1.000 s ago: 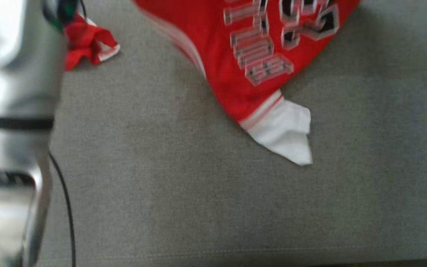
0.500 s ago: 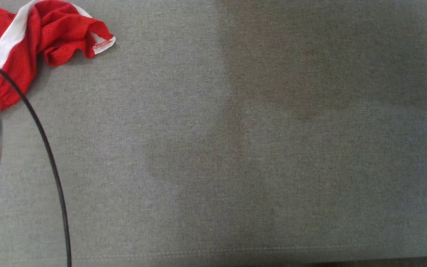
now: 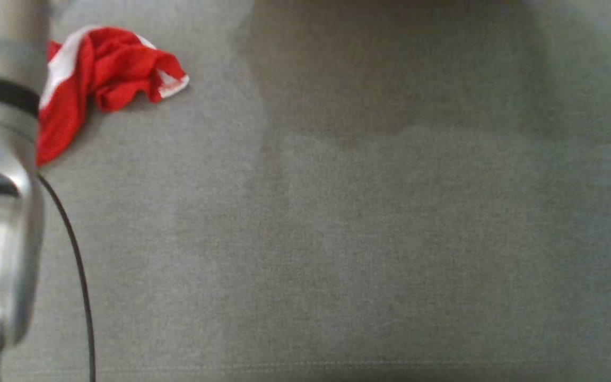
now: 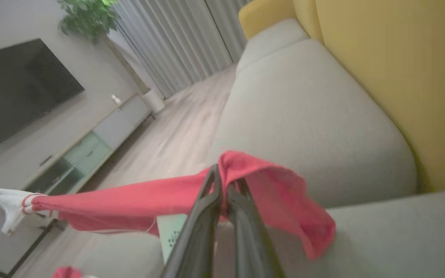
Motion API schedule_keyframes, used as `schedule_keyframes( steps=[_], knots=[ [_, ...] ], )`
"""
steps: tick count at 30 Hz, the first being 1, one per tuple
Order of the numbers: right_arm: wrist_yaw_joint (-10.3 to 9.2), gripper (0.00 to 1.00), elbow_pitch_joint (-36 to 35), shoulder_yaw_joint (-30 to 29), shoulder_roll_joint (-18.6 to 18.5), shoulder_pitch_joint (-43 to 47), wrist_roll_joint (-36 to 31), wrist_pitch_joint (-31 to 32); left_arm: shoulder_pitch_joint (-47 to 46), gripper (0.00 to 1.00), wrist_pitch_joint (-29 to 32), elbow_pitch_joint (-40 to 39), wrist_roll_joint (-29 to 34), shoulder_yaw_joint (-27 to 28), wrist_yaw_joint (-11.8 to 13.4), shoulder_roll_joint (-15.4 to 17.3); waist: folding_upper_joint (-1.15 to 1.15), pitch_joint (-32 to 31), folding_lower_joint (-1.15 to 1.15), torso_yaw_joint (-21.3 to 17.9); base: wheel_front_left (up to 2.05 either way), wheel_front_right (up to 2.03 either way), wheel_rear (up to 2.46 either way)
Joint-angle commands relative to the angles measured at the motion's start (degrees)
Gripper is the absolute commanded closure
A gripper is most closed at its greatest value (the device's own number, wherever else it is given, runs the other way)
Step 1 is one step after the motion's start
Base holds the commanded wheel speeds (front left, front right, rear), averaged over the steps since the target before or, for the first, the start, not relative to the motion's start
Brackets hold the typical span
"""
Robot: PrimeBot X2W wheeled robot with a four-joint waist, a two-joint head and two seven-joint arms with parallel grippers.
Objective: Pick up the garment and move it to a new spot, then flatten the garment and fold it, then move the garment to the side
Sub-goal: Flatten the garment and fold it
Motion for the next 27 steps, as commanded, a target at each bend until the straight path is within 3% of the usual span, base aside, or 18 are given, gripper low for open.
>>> schedule_keyframes(
  steps=[1, 4, 8, 9, 14, 20, 27],
  knots=[
    [0.44, 1.0, -2.1, 1.4, -1.9, 2.8, 1.8, 2.0, 1.0, 1.0, 4.1, -2.2, -2.2, -2.5, 0.1, 2.3, 0.0, -4.8, 0.0, 0.4, 0.0, 0.0, 0.0],
    [0.44, 1.0, -2.5, 5.2, -3.4, 9.7, 3.8, 6.6, 8.1, 1.0, 11.4, -6.3, -7.2, -8.4, 0.1, 3.4, 0.0, -9.2, 0.0, 0.4, 0.0, 0.0, 0.0],
    [0.44, 1.0, -3.5, 9.7, -5.1, 17.6, 6.1, 13.5, 19.2, 1.0, 23.5, -17.6, -17.9, -16.5, 0.1, 8.9, 0.0, -14.3, 0.0, 0.1, 0.0, 0.0, 0.0],
    [0.44, 1.0, -3.5, 9.7, -5.1, 17.6, 6.1, 13.5, 19.2, 1.0, 23.5, -17.6, -17.9, -16.5, 0.1, 8.9, 0.0, -14.3, 0.0, 0.1, 0.0, 0.0, 0.0],
    [0.44, 1.0, -5.5, 14.3, -7.5, 25.6, 7.8, 21.5, 32.6, 1.0, 39.3, -35.7, -32.4, -23.3, 0.1, 20.3, 0.0, -19.9, 0.0, -0.4, 0.0, 0.0, 0.0],
    [0.44, 1.0, -9.3, 17.7, -12.0, 31.7, 8.4, 29.8, 44.7, 1.0, 53.7, -54.3, -43.7, -25.2, 0.4, 32.8, 0.0, -22.1, 0.0, -1.2, 0.0, 0.0, 0.0],
    [0.44, 1.0, -15.2, 19.7, -18.0, 37.7, 8.9, 38.8, 53.1, 1.0, 60.9, -69.7, -51.4, -24.5, 5.8, 40.9, 0.0, -21.8, 0.0, -2.3, 0.0, 0.0, 0.0]
  ],
)
